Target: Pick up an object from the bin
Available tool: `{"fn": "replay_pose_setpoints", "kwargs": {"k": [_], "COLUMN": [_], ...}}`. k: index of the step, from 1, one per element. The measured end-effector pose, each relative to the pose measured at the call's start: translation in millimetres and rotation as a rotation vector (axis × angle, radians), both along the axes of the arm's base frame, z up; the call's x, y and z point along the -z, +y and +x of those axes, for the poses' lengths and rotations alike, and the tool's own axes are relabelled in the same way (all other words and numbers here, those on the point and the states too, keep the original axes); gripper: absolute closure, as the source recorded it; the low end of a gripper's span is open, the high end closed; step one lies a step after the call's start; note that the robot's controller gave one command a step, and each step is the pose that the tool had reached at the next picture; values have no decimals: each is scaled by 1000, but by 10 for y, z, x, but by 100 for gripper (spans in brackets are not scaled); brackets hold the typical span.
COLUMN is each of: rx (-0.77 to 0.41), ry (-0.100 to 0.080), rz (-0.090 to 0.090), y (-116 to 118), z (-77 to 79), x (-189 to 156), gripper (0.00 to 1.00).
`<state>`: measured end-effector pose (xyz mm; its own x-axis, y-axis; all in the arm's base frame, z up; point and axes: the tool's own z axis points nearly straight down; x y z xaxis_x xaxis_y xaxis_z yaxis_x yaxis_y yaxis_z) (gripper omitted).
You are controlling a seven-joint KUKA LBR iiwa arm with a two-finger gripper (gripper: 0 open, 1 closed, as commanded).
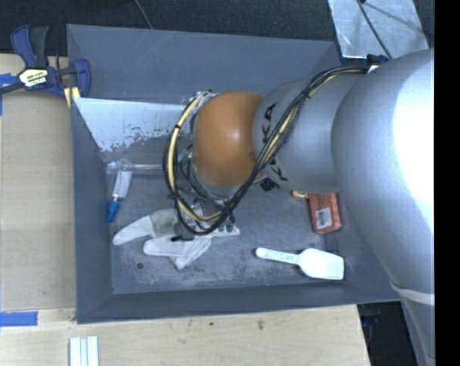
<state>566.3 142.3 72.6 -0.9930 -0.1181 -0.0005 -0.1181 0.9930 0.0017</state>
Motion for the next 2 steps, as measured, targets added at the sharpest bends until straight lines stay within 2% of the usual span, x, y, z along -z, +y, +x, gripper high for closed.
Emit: {"fn": "replay_pose_setpoints", "kwargs": {"k": [1,2], "rx": [0,-14], "ry": [0,-3], "rz": [0,-1], "y": [0,-125], "z": [0,52], "x": [0,-1309], "gripper": [100,100]}}
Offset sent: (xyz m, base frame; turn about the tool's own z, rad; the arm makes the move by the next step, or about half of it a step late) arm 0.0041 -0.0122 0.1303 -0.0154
